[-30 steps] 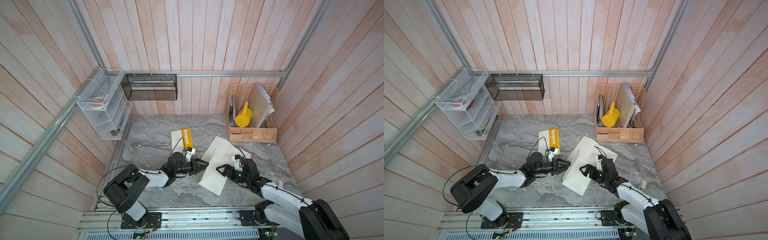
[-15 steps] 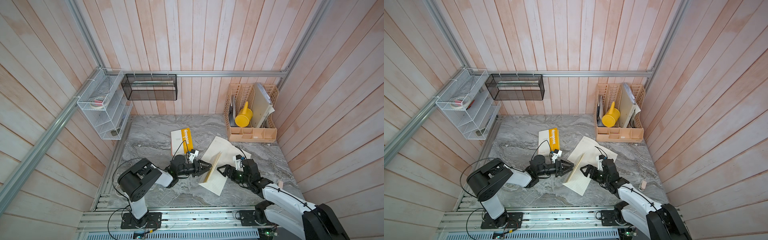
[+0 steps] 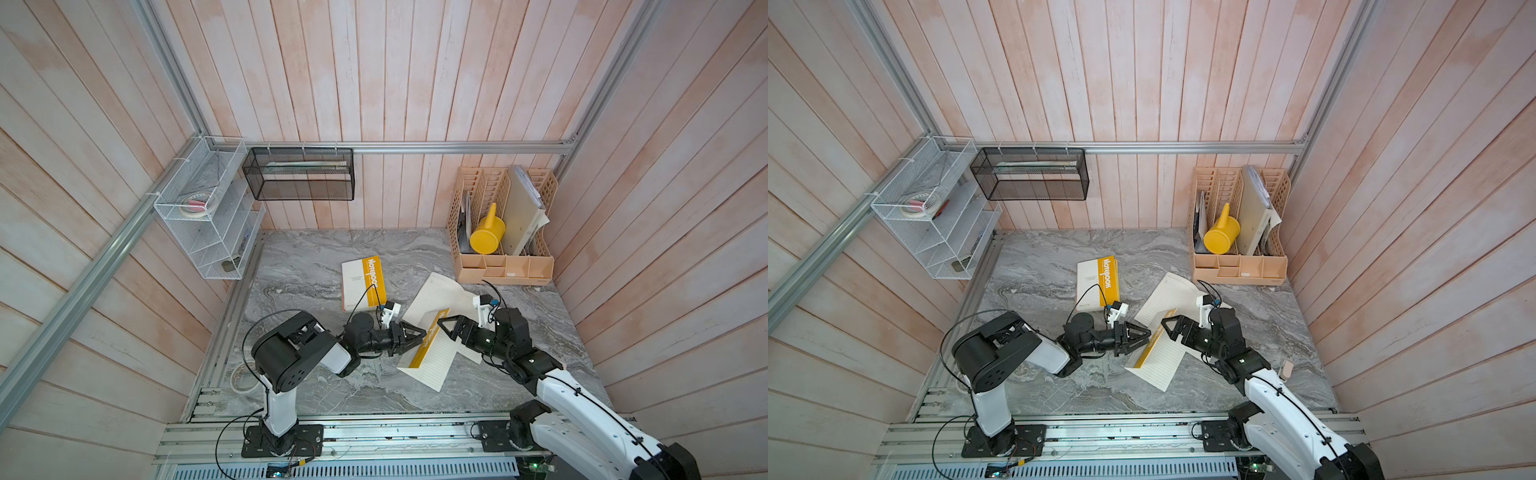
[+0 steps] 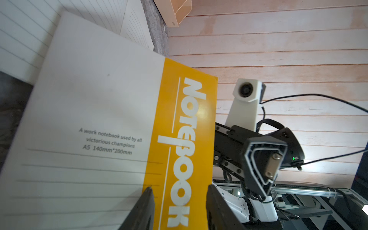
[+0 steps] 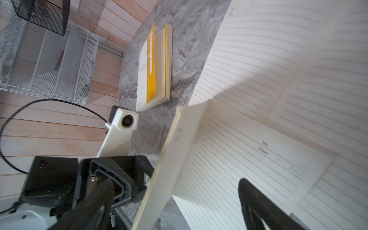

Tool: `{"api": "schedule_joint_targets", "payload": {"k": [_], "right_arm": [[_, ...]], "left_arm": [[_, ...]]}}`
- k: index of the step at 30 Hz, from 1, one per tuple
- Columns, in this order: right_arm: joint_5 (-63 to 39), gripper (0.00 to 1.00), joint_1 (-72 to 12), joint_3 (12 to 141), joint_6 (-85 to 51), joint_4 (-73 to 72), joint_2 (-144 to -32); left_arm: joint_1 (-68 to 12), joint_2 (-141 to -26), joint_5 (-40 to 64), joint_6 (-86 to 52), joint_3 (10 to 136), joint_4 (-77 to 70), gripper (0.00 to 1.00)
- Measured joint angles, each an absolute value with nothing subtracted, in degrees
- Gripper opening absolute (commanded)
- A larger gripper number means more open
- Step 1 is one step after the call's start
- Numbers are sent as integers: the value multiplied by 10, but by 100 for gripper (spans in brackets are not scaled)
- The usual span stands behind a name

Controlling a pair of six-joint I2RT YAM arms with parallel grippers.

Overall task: Close the notebook
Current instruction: Close the notebook at the center of the board.

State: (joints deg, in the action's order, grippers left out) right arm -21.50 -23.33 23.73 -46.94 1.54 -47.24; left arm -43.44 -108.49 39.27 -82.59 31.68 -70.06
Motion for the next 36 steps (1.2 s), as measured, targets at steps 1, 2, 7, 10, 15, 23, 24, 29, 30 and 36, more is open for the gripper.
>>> {"api": "schedule_joint_targets", "payload": {"k": [1, 2, 7, 10, 15, 23, 24, 29, 30, 36], "right_arm": [[-213, 98, -233, 244, -468, 20, -467], [-212, 98, -233, 249, -468, 25, -465], [-210, 98, -233, 254, -469, 32, -463], [-211, 98, -233, 254, -472, 30, -466], [-212, 98, -233, 254, -477, 30, -467], [-215, 98, -243, 254, -482, 31, -462], [-215, 98, -243, 254, -482, 34, -458], [-221, 98, -244, 253, -487, 23, -453], [-225, 98, -244, 249, -492, 13, -455], [-238, 98, -261, 189, -523, -53, -482]], "left_arm": [[-436, -1089, 393, -826, 318, -702, 46], [-437, -1092, 393, -826, 318, -704, 46], [-445, -1121, 393, -828, 327, -719, 46], [-448, -1135, 393, -830, 329, -723, 46], [-450, -1141, 392, -825, 334, -709, 46], [-459, -1122, 366, -734, 387, -498, 46], [-462, -1114, 357, -717, 399, -461, 46], [-468, -1086, 331, -659, 443, -343, 46], [-468, -1084, 327, -654, 445, -333, 46], [-468, -1084, 324, -644, 444, -303, 46]]}}
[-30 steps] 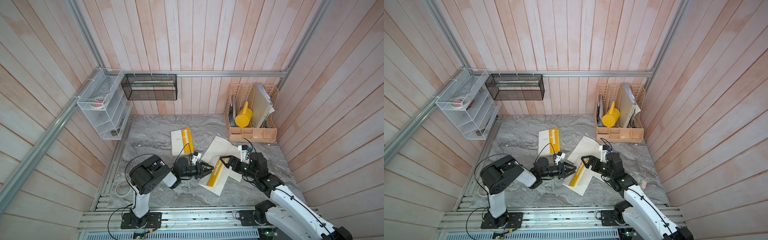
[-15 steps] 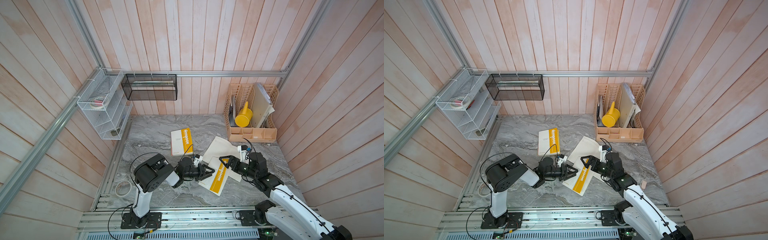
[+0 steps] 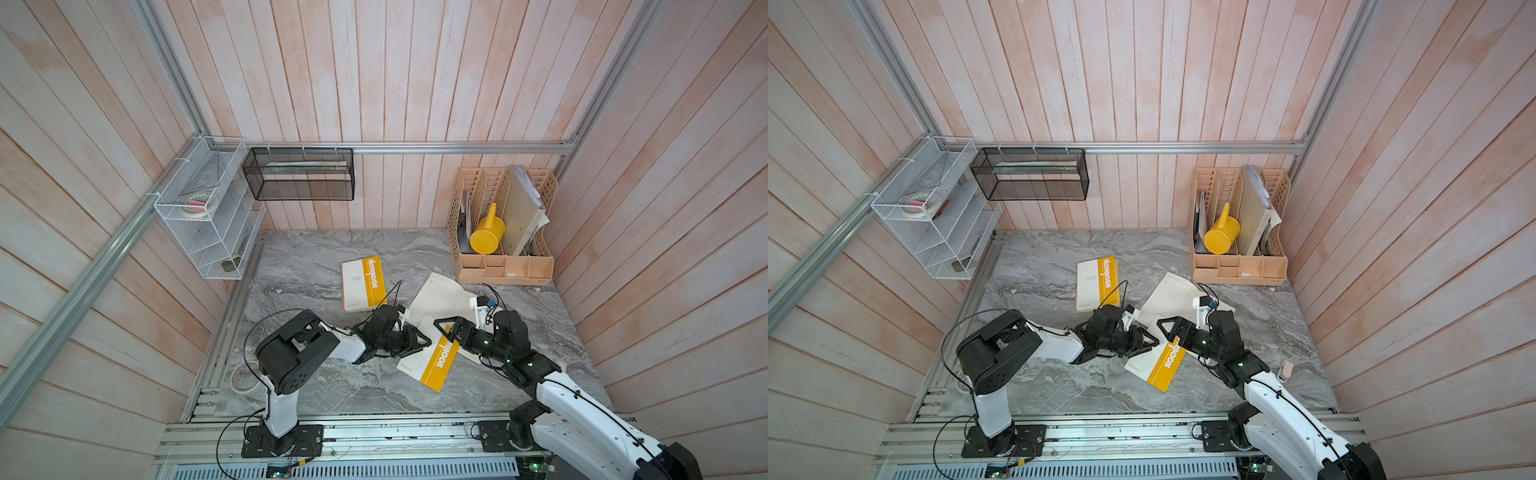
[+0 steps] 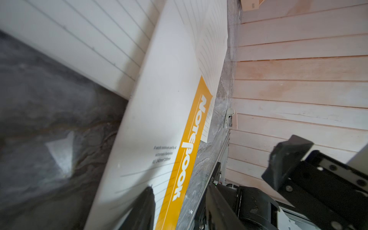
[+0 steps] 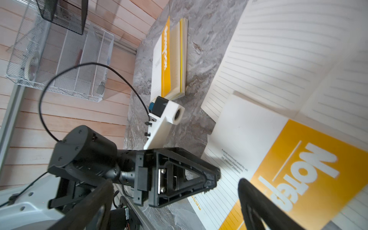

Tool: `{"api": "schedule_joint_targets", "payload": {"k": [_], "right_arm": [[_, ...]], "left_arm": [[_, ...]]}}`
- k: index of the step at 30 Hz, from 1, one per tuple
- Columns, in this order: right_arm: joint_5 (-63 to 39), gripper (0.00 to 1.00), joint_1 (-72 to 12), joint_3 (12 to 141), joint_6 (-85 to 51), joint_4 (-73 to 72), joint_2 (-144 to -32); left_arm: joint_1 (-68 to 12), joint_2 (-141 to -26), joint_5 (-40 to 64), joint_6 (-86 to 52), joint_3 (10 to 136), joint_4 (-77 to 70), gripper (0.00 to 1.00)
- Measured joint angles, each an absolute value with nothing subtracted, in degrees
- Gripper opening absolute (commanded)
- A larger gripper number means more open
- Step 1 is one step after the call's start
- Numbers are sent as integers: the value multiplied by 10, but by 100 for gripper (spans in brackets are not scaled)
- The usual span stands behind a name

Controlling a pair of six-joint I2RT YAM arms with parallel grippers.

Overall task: Close the notebook
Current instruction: Close the notebook at the center of the board.

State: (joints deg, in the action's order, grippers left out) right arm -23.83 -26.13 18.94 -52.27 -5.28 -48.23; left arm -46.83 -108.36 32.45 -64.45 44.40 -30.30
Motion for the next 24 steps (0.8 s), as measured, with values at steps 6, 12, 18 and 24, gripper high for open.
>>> {"api": "schedule_joint_targets", "payload": {"k": [6, 12, 18, 24], "right_arm": [[-242, 98, -268, 140, -544, -95, -509], [-244, 98, -270, 109, -557, -158, -545], [-245, 98, -270, 88, -559, -206, -602], [-254, 98, -270, 88, -557, -246, -632]], "left_arm": [[-468, -1083, 324, -643, 443, -296, 46], [-468, -1083, 325, -643, 442, -298, 46], [-465, -1082, 326, -643, 436, -302, 46], [-446, -1047, 326, -637, 413, -282, 46]]}}
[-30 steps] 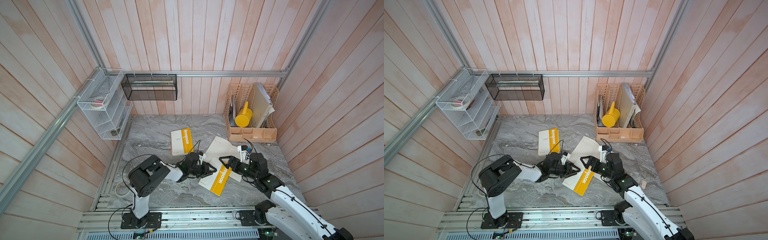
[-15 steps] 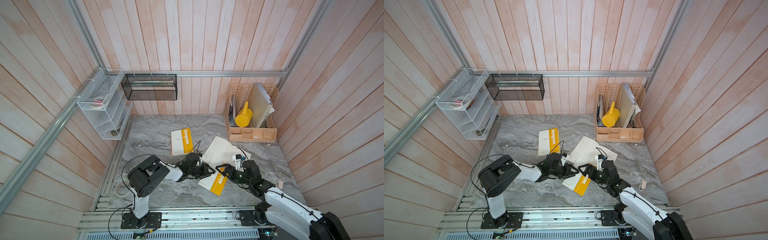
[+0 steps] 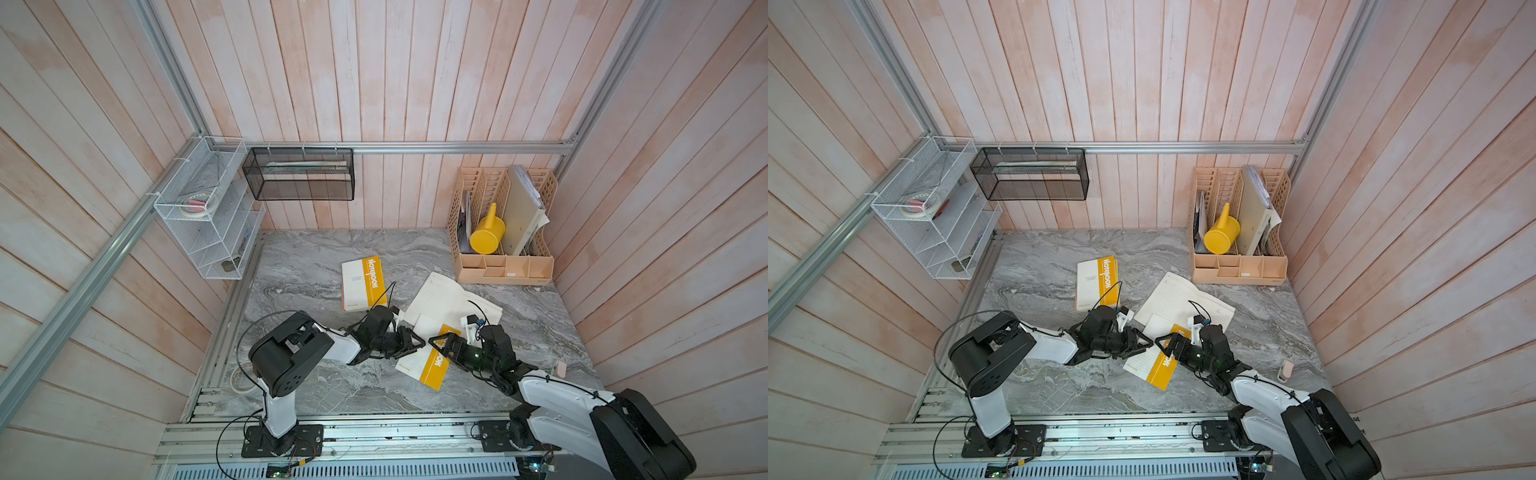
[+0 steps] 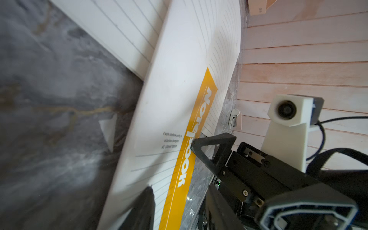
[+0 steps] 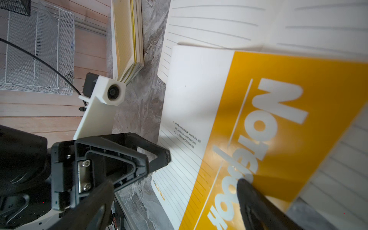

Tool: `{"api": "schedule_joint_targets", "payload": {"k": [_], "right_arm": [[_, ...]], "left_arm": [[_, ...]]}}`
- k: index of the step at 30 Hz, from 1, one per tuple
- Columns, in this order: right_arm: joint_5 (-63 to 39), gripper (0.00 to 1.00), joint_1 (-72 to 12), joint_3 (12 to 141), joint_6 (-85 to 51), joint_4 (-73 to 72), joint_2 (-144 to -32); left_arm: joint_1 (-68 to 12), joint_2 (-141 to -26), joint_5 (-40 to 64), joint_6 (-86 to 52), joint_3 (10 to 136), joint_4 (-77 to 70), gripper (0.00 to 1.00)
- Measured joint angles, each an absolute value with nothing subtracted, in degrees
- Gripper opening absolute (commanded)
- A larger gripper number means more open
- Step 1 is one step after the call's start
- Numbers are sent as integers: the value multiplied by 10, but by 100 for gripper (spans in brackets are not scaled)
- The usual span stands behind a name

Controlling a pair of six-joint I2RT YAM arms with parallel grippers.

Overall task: Close the notebook
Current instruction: Close the notebook at the center of the board.

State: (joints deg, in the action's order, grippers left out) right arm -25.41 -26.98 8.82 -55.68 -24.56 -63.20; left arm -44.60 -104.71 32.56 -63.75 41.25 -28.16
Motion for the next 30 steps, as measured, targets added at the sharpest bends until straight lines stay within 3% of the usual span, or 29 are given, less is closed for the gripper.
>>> {"api": "schedule_joint_targets", "payload": {"k": [9, 30], "right_arm": [[-254, 98, -270, 92, -548, -224, -621], [-254, 98, -270, 94, -543, -210, -614]], "left_arm": [[-403, -983, 328, -583, 412, -204, 46], [-375, -1031, 384, -475, 438, -146, 43]]}}
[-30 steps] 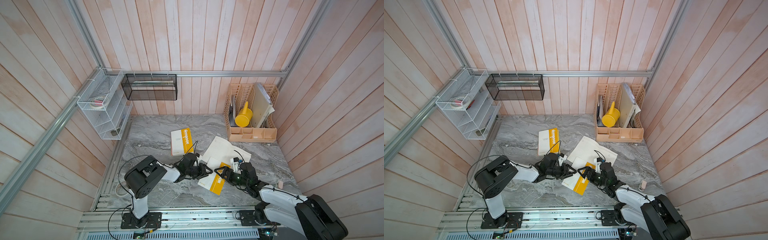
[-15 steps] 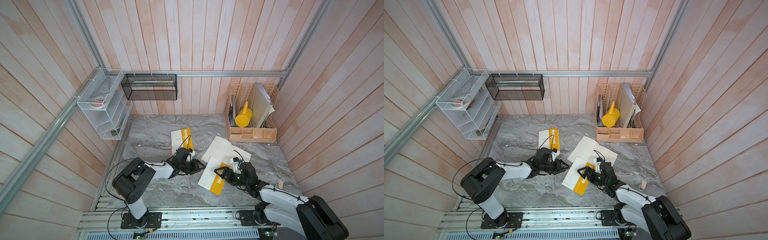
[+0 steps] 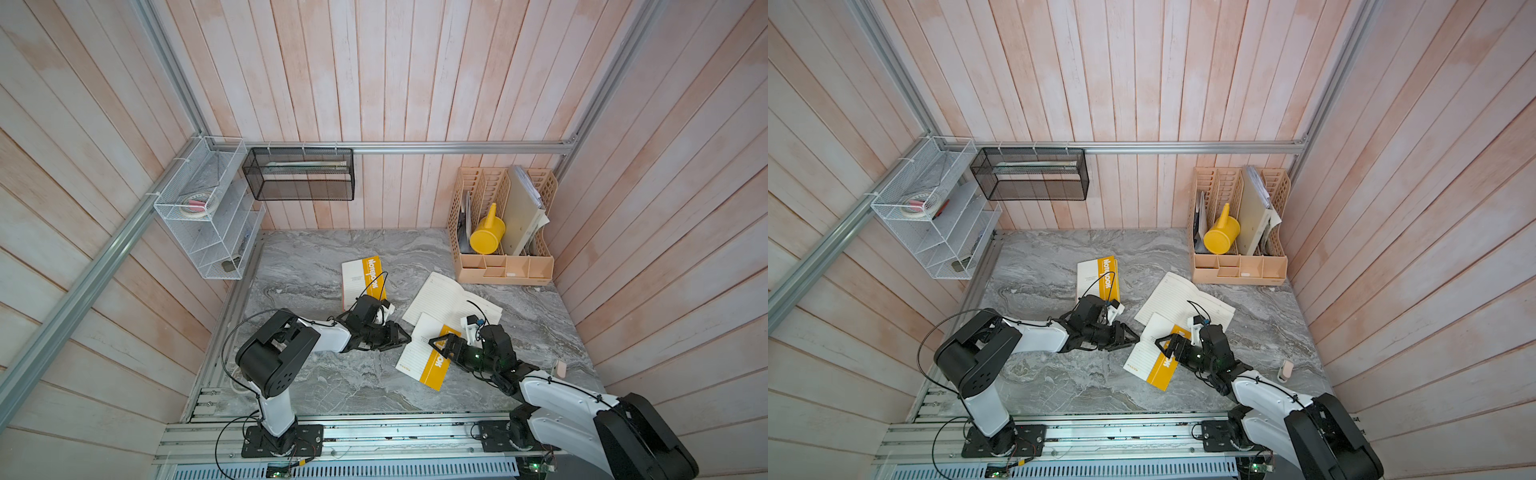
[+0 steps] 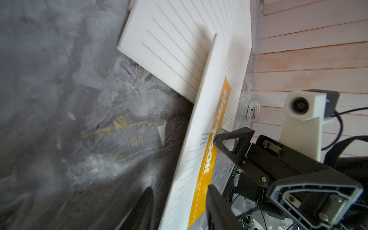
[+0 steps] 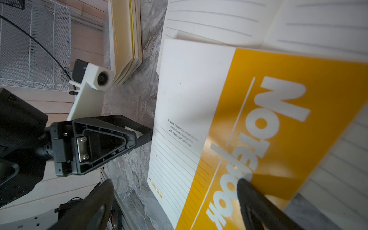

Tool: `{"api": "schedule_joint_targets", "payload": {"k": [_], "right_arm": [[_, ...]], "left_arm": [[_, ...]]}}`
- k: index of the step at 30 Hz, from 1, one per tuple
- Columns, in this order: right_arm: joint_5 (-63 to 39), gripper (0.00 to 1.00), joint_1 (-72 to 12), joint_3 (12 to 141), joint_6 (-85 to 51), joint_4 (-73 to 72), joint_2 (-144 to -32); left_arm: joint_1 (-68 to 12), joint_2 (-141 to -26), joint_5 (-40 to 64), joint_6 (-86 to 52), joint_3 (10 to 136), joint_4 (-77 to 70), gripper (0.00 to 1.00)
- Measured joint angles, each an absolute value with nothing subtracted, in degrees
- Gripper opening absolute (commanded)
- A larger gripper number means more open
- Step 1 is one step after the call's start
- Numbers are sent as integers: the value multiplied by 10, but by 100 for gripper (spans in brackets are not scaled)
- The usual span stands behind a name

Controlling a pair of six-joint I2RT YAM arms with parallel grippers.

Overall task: Close the notebook
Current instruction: Close the notebook at the center of the board, then pick up the notebook from the center of the board.

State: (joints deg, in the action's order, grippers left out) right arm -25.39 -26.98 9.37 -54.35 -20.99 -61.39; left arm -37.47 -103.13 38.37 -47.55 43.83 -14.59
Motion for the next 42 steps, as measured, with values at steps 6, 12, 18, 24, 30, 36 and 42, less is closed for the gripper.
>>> {"api": "schedule_joint_targets", "payload": {"k": [6, 12, 18, 24, 30, 36, 42], "right_arm": [[-254, 98, -270, 94, -541, -210, -614], [-254, 98, -270, 94, -539, -209, -614], [-254, 98, -270, 96, -539, -204, -614], [-254, 98, -270, 99, -537, -198, -614], [-254, 98, -270, 100, -537, -196, -614], [-254, 98, -270, 100, -537, -196, -614], [-254, 98, -270, 100, -537, -196, -614]], "left_arm": [[-368, -1047, 411, -459, 438, -185, 34], [-367, -1059, 428, -459, 438, -214, 35], [-366, -1074, 431, -459, 438, -224, 34], [-366, -1077, 432, -459, 438, -227, 34], [-366, -1095, 450, -462, 438, -249, 34], [-366, -1104, 468, -465, 438, -264, 34], [-366, -1104, 481, -477, 438, -281, 5]]}}
